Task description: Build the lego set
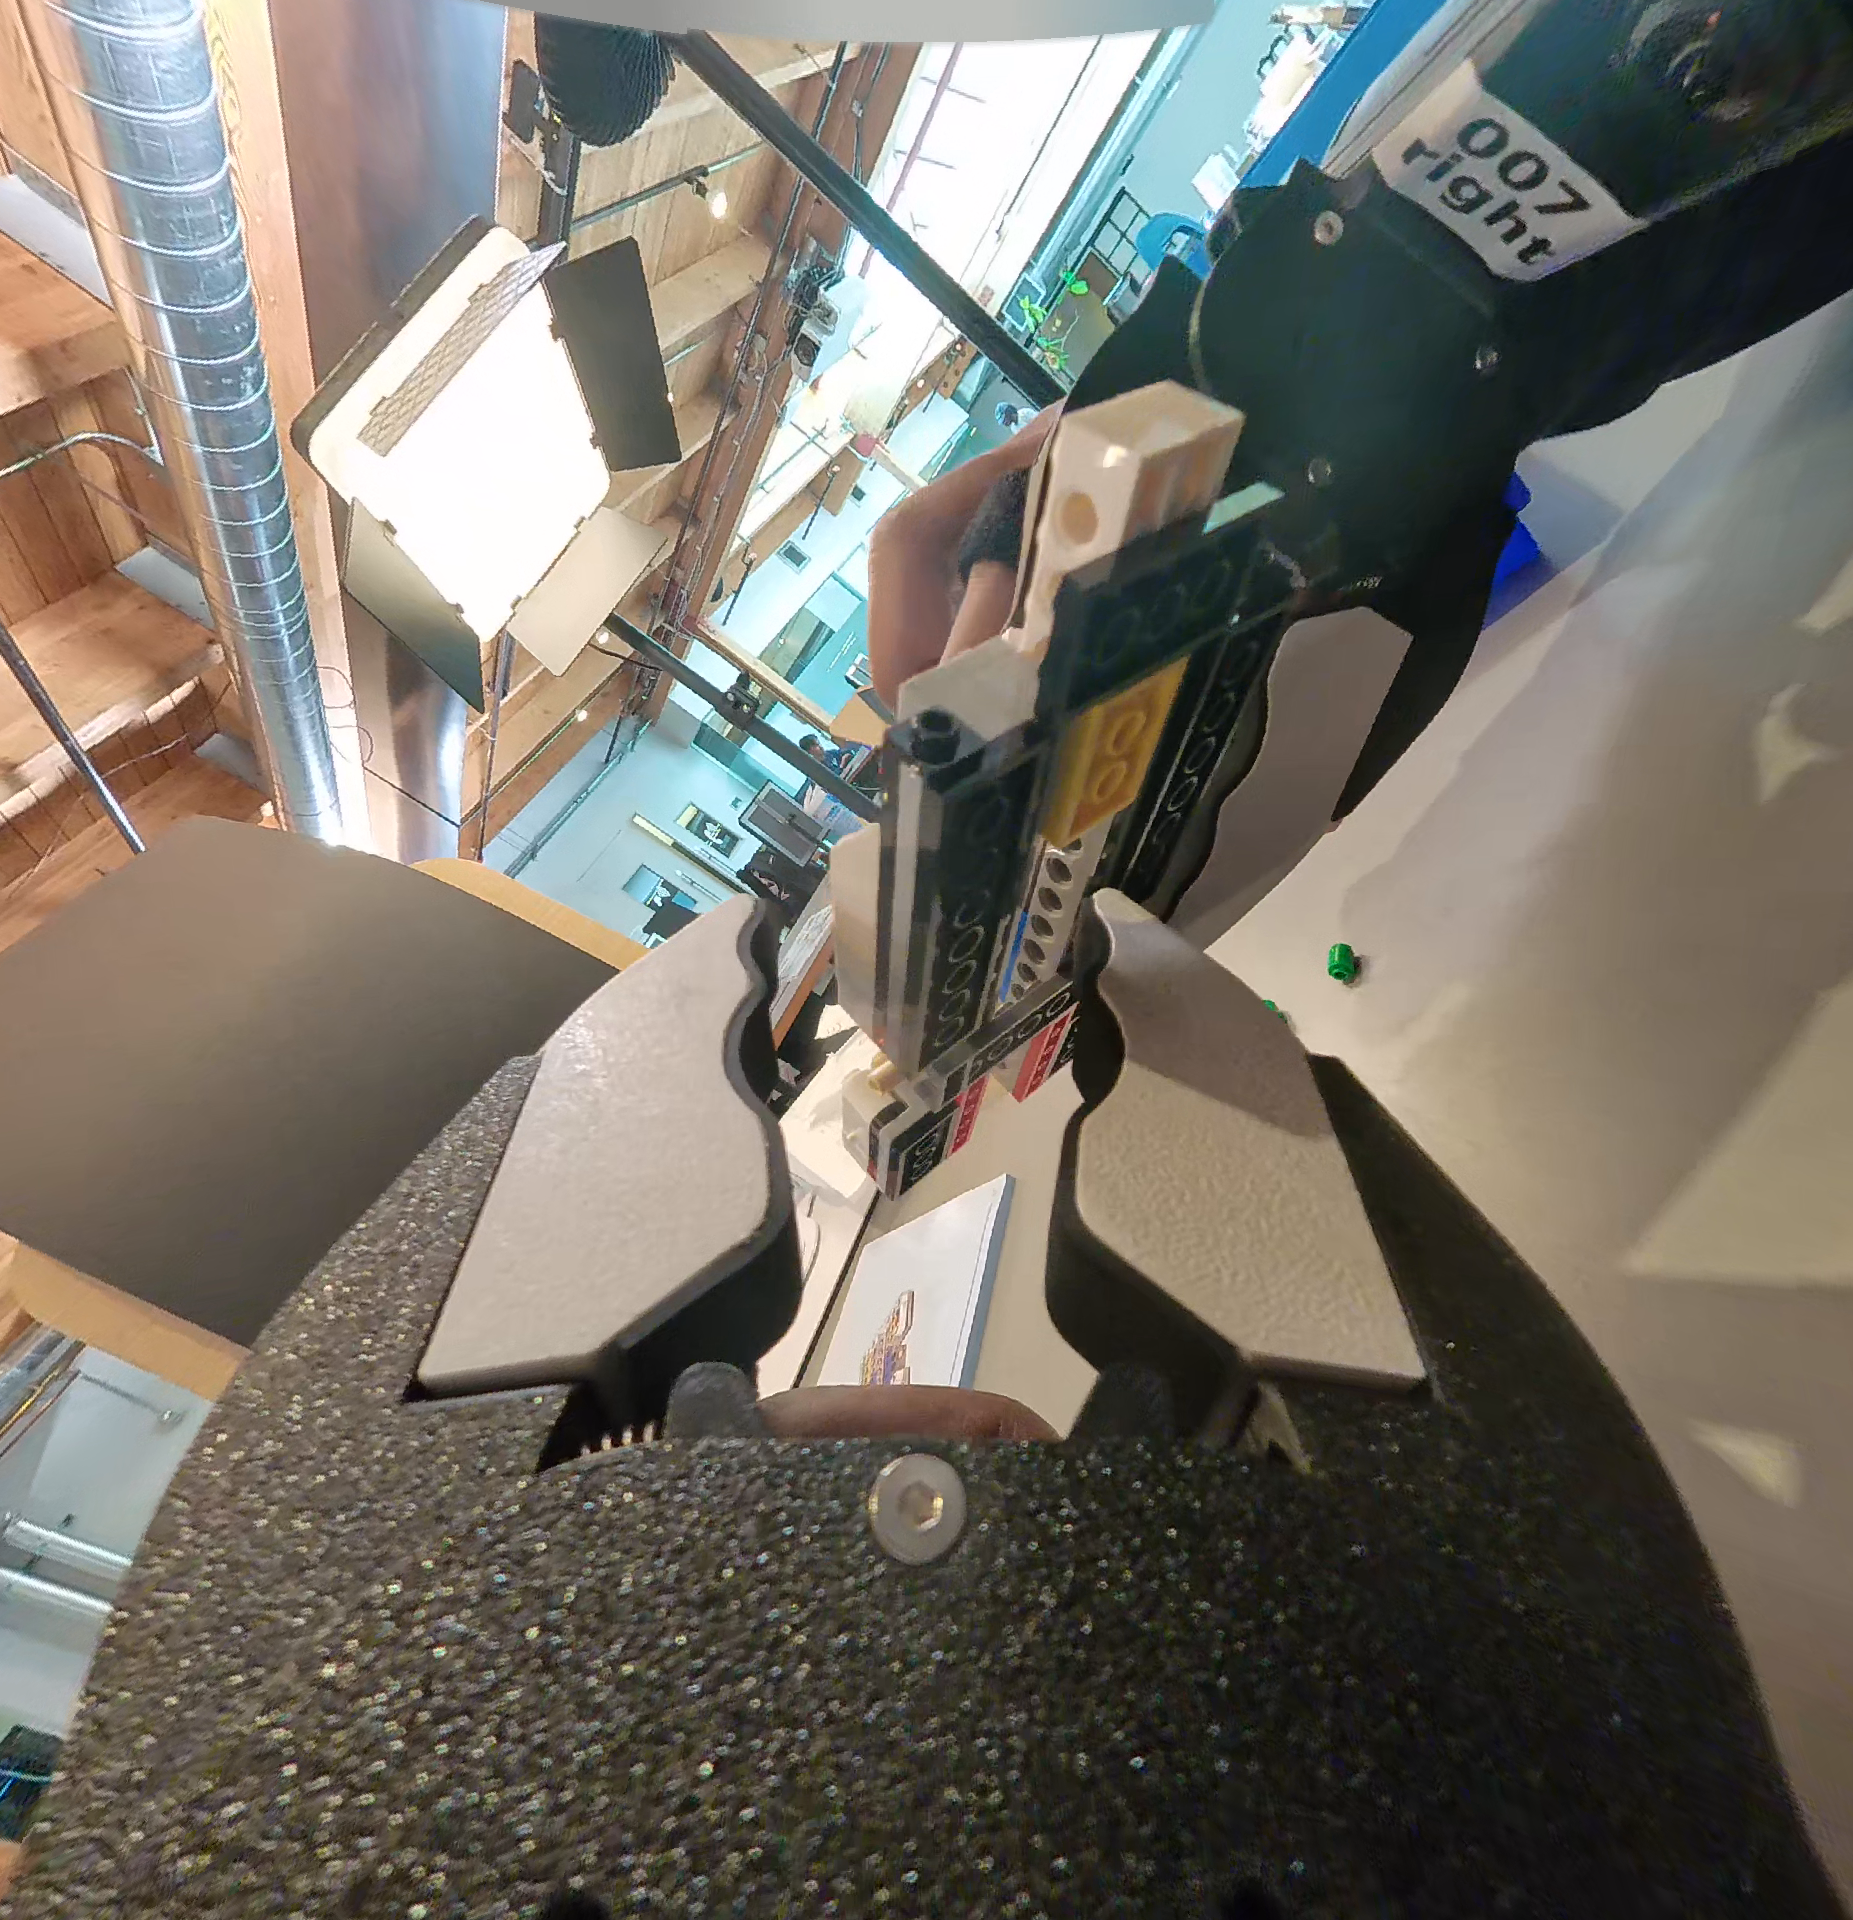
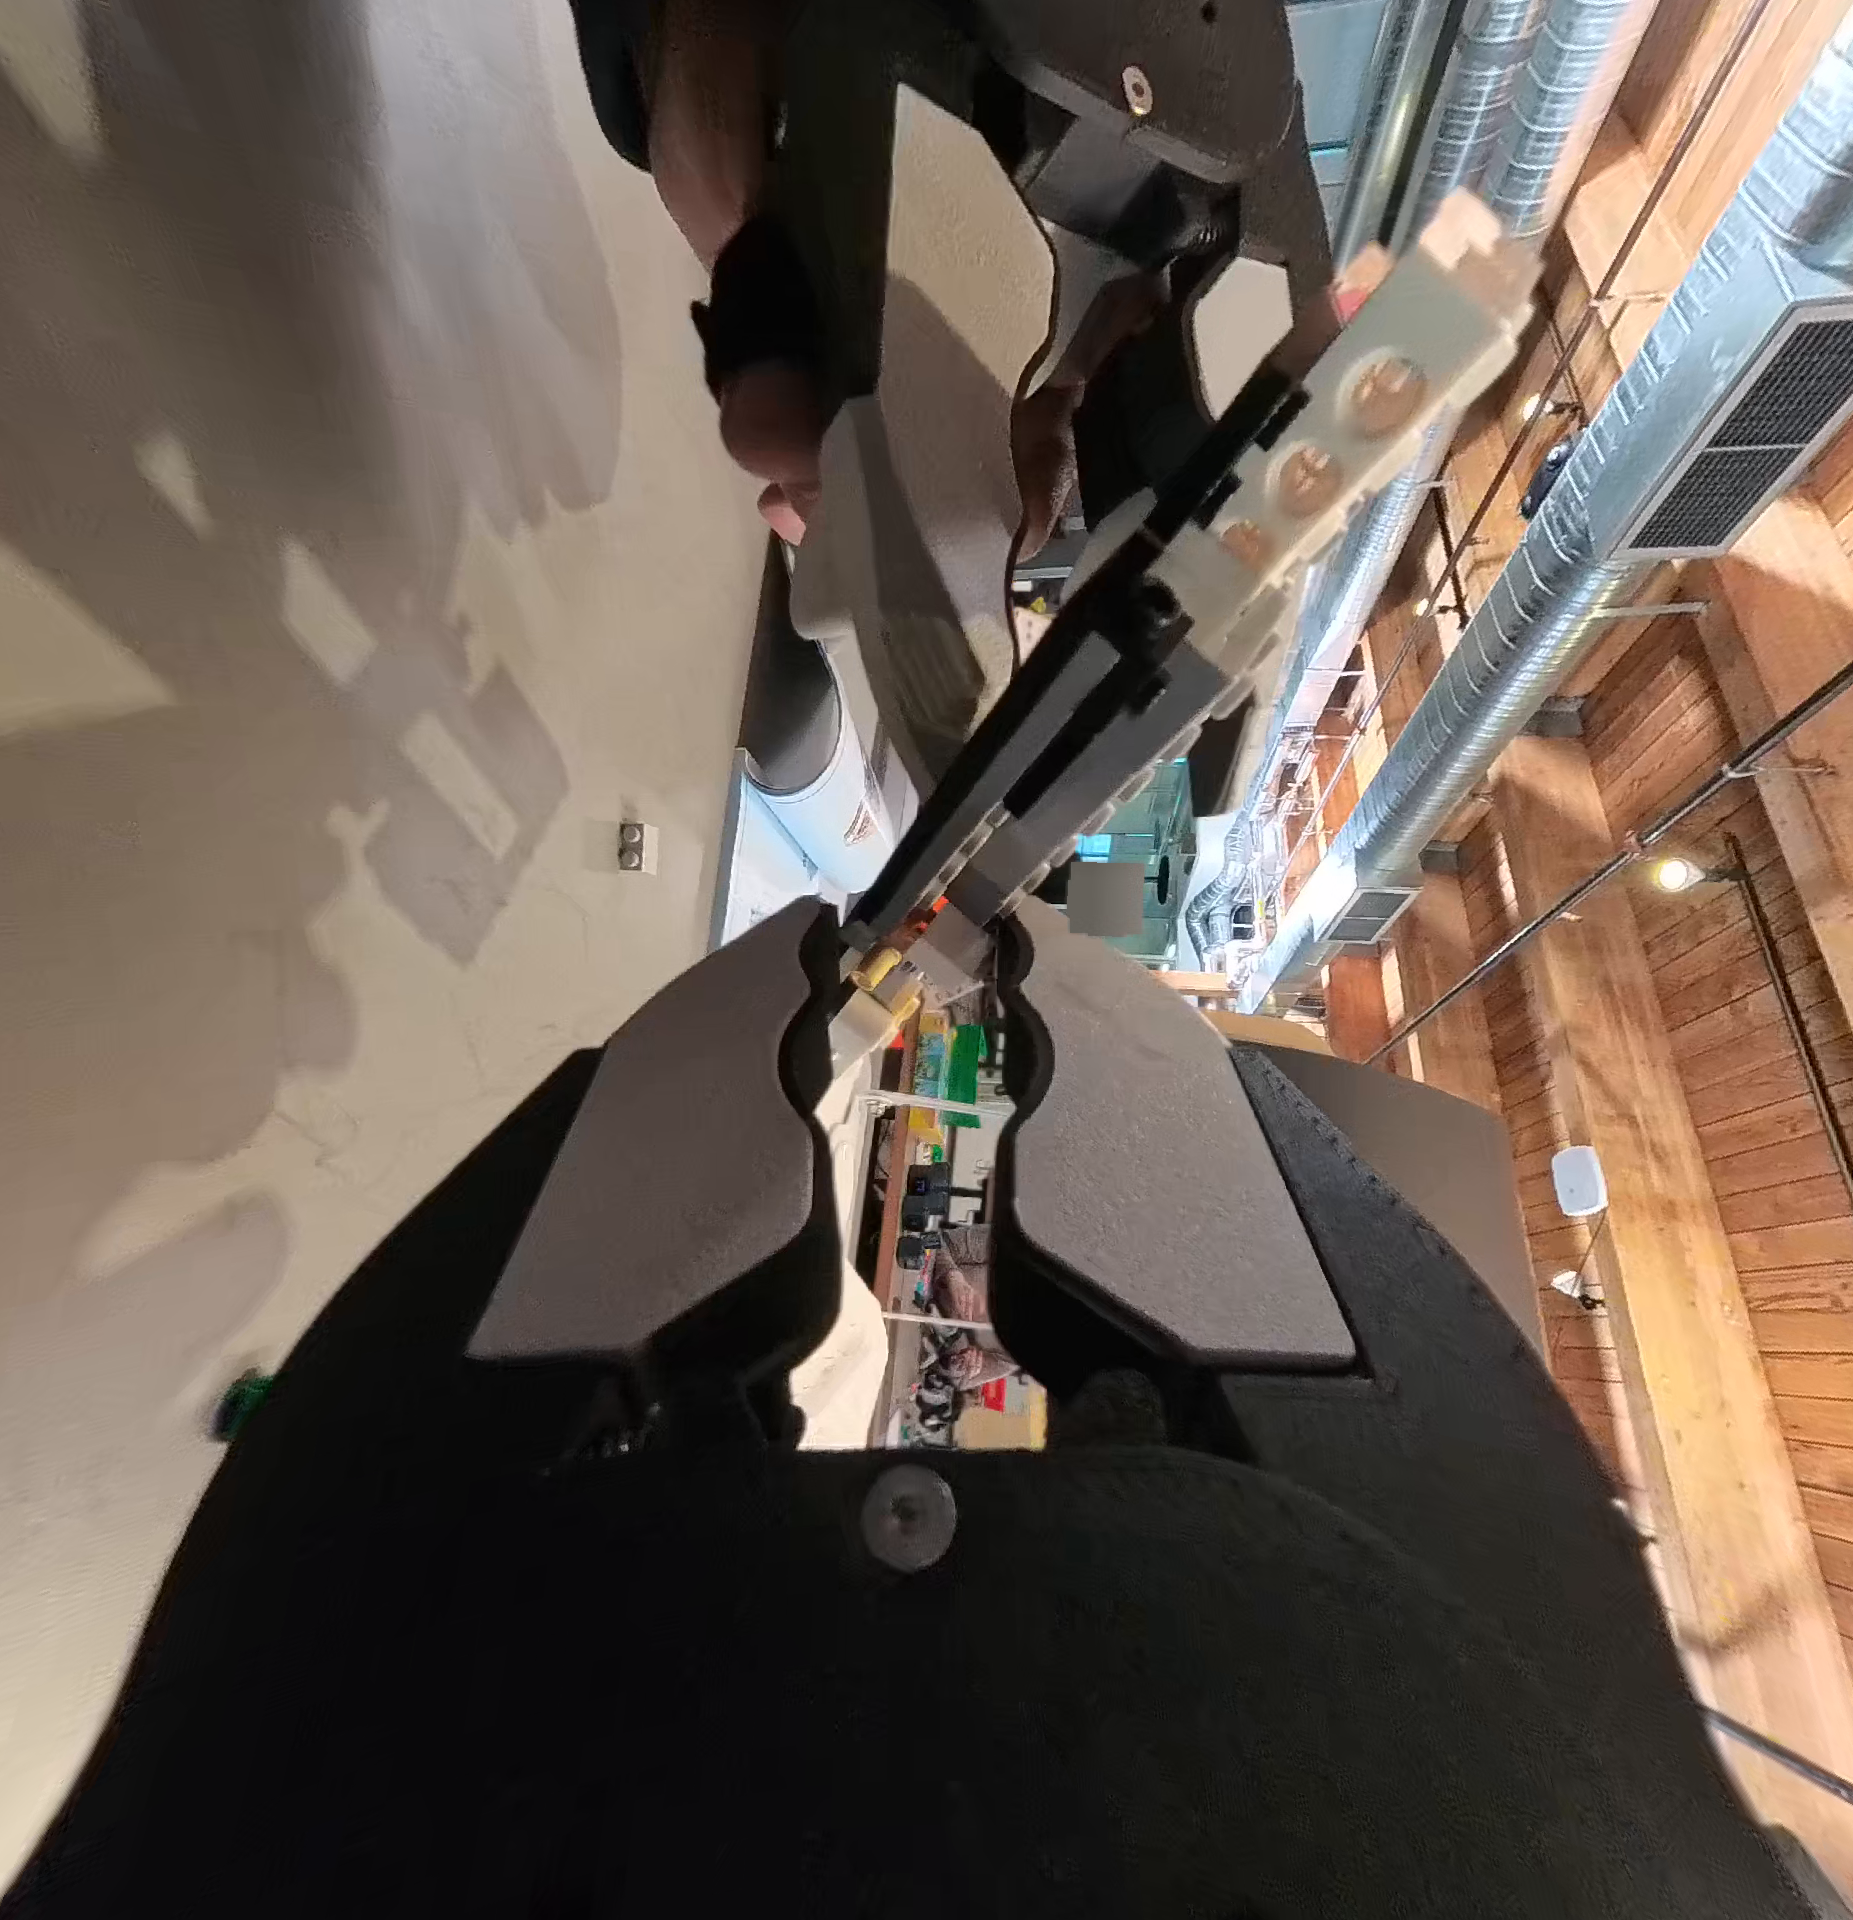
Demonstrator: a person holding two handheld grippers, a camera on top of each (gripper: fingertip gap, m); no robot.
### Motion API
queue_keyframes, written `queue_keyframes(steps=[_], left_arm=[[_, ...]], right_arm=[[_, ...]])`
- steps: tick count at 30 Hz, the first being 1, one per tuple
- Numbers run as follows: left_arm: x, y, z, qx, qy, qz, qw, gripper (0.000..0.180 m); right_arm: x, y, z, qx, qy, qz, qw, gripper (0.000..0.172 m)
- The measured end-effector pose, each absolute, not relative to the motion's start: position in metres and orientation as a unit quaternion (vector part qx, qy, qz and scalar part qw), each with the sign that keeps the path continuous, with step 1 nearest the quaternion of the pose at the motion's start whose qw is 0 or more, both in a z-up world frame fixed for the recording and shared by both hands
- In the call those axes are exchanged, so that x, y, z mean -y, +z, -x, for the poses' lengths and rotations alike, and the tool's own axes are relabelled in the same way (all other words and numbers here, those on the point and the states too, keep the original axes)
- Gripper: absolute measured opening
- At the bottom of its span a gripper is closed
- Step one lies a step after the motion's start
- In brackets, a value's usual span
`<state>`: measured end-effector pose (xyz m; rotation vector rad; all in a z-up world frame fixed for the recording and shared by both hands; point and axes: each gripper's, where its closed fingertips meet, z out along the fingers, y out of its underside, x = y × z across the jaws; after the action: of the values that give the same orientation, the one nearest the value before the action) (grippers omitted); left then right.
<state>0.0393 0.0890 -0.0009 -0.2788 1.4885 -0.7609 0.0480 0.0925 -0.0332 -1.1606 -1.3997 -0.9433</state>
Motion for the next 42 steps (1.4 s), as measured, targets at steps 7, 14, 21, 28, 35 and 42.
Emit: queue_keyframes(steps=[7,14,21,28,35,42], left_arm=[[-0.089,0.000,-0.039,-0.659,-0.337,0.124,0.661,0.060],[-0.087,0.019,-0.036,-0.626,-0.345,0.120,0.688,0.031],[-0.086,-0.025,-0.052,-0.689,-0.327,0.143,0.631,0.034],[-0.155,-0.018,-0.041,-0.702,-0.357,0.268,0.555,0.039],[-0.209,-0.067,-0.007,-0.721,-0.351,0.453,0.390,0.049],[-0.196,-0.131,0.030,-0.744,-0.317,0.536,0.243,0.052]], right_arm=[[-0.092,-0.035,-0.047,0.590,-0.396,0.480,0.514,0.030],[-0.087,-0.052,-0.020,0.623,-0.372,0.453,0.518,0.003],[-0.096,-0.079,-0.032,0.608,-0.354,0.508,0.498,0.010],[-0.099,-0.080,-0.052,0.581,-0.326,0.567,0.484,0.015],[-0.097,-0.087,-0.055,0.583,-0.312,0.585,0.470,0.017],[-0.097,-0.090,-0.049,0.586,-0.289,0.598,0.464,0.021]])
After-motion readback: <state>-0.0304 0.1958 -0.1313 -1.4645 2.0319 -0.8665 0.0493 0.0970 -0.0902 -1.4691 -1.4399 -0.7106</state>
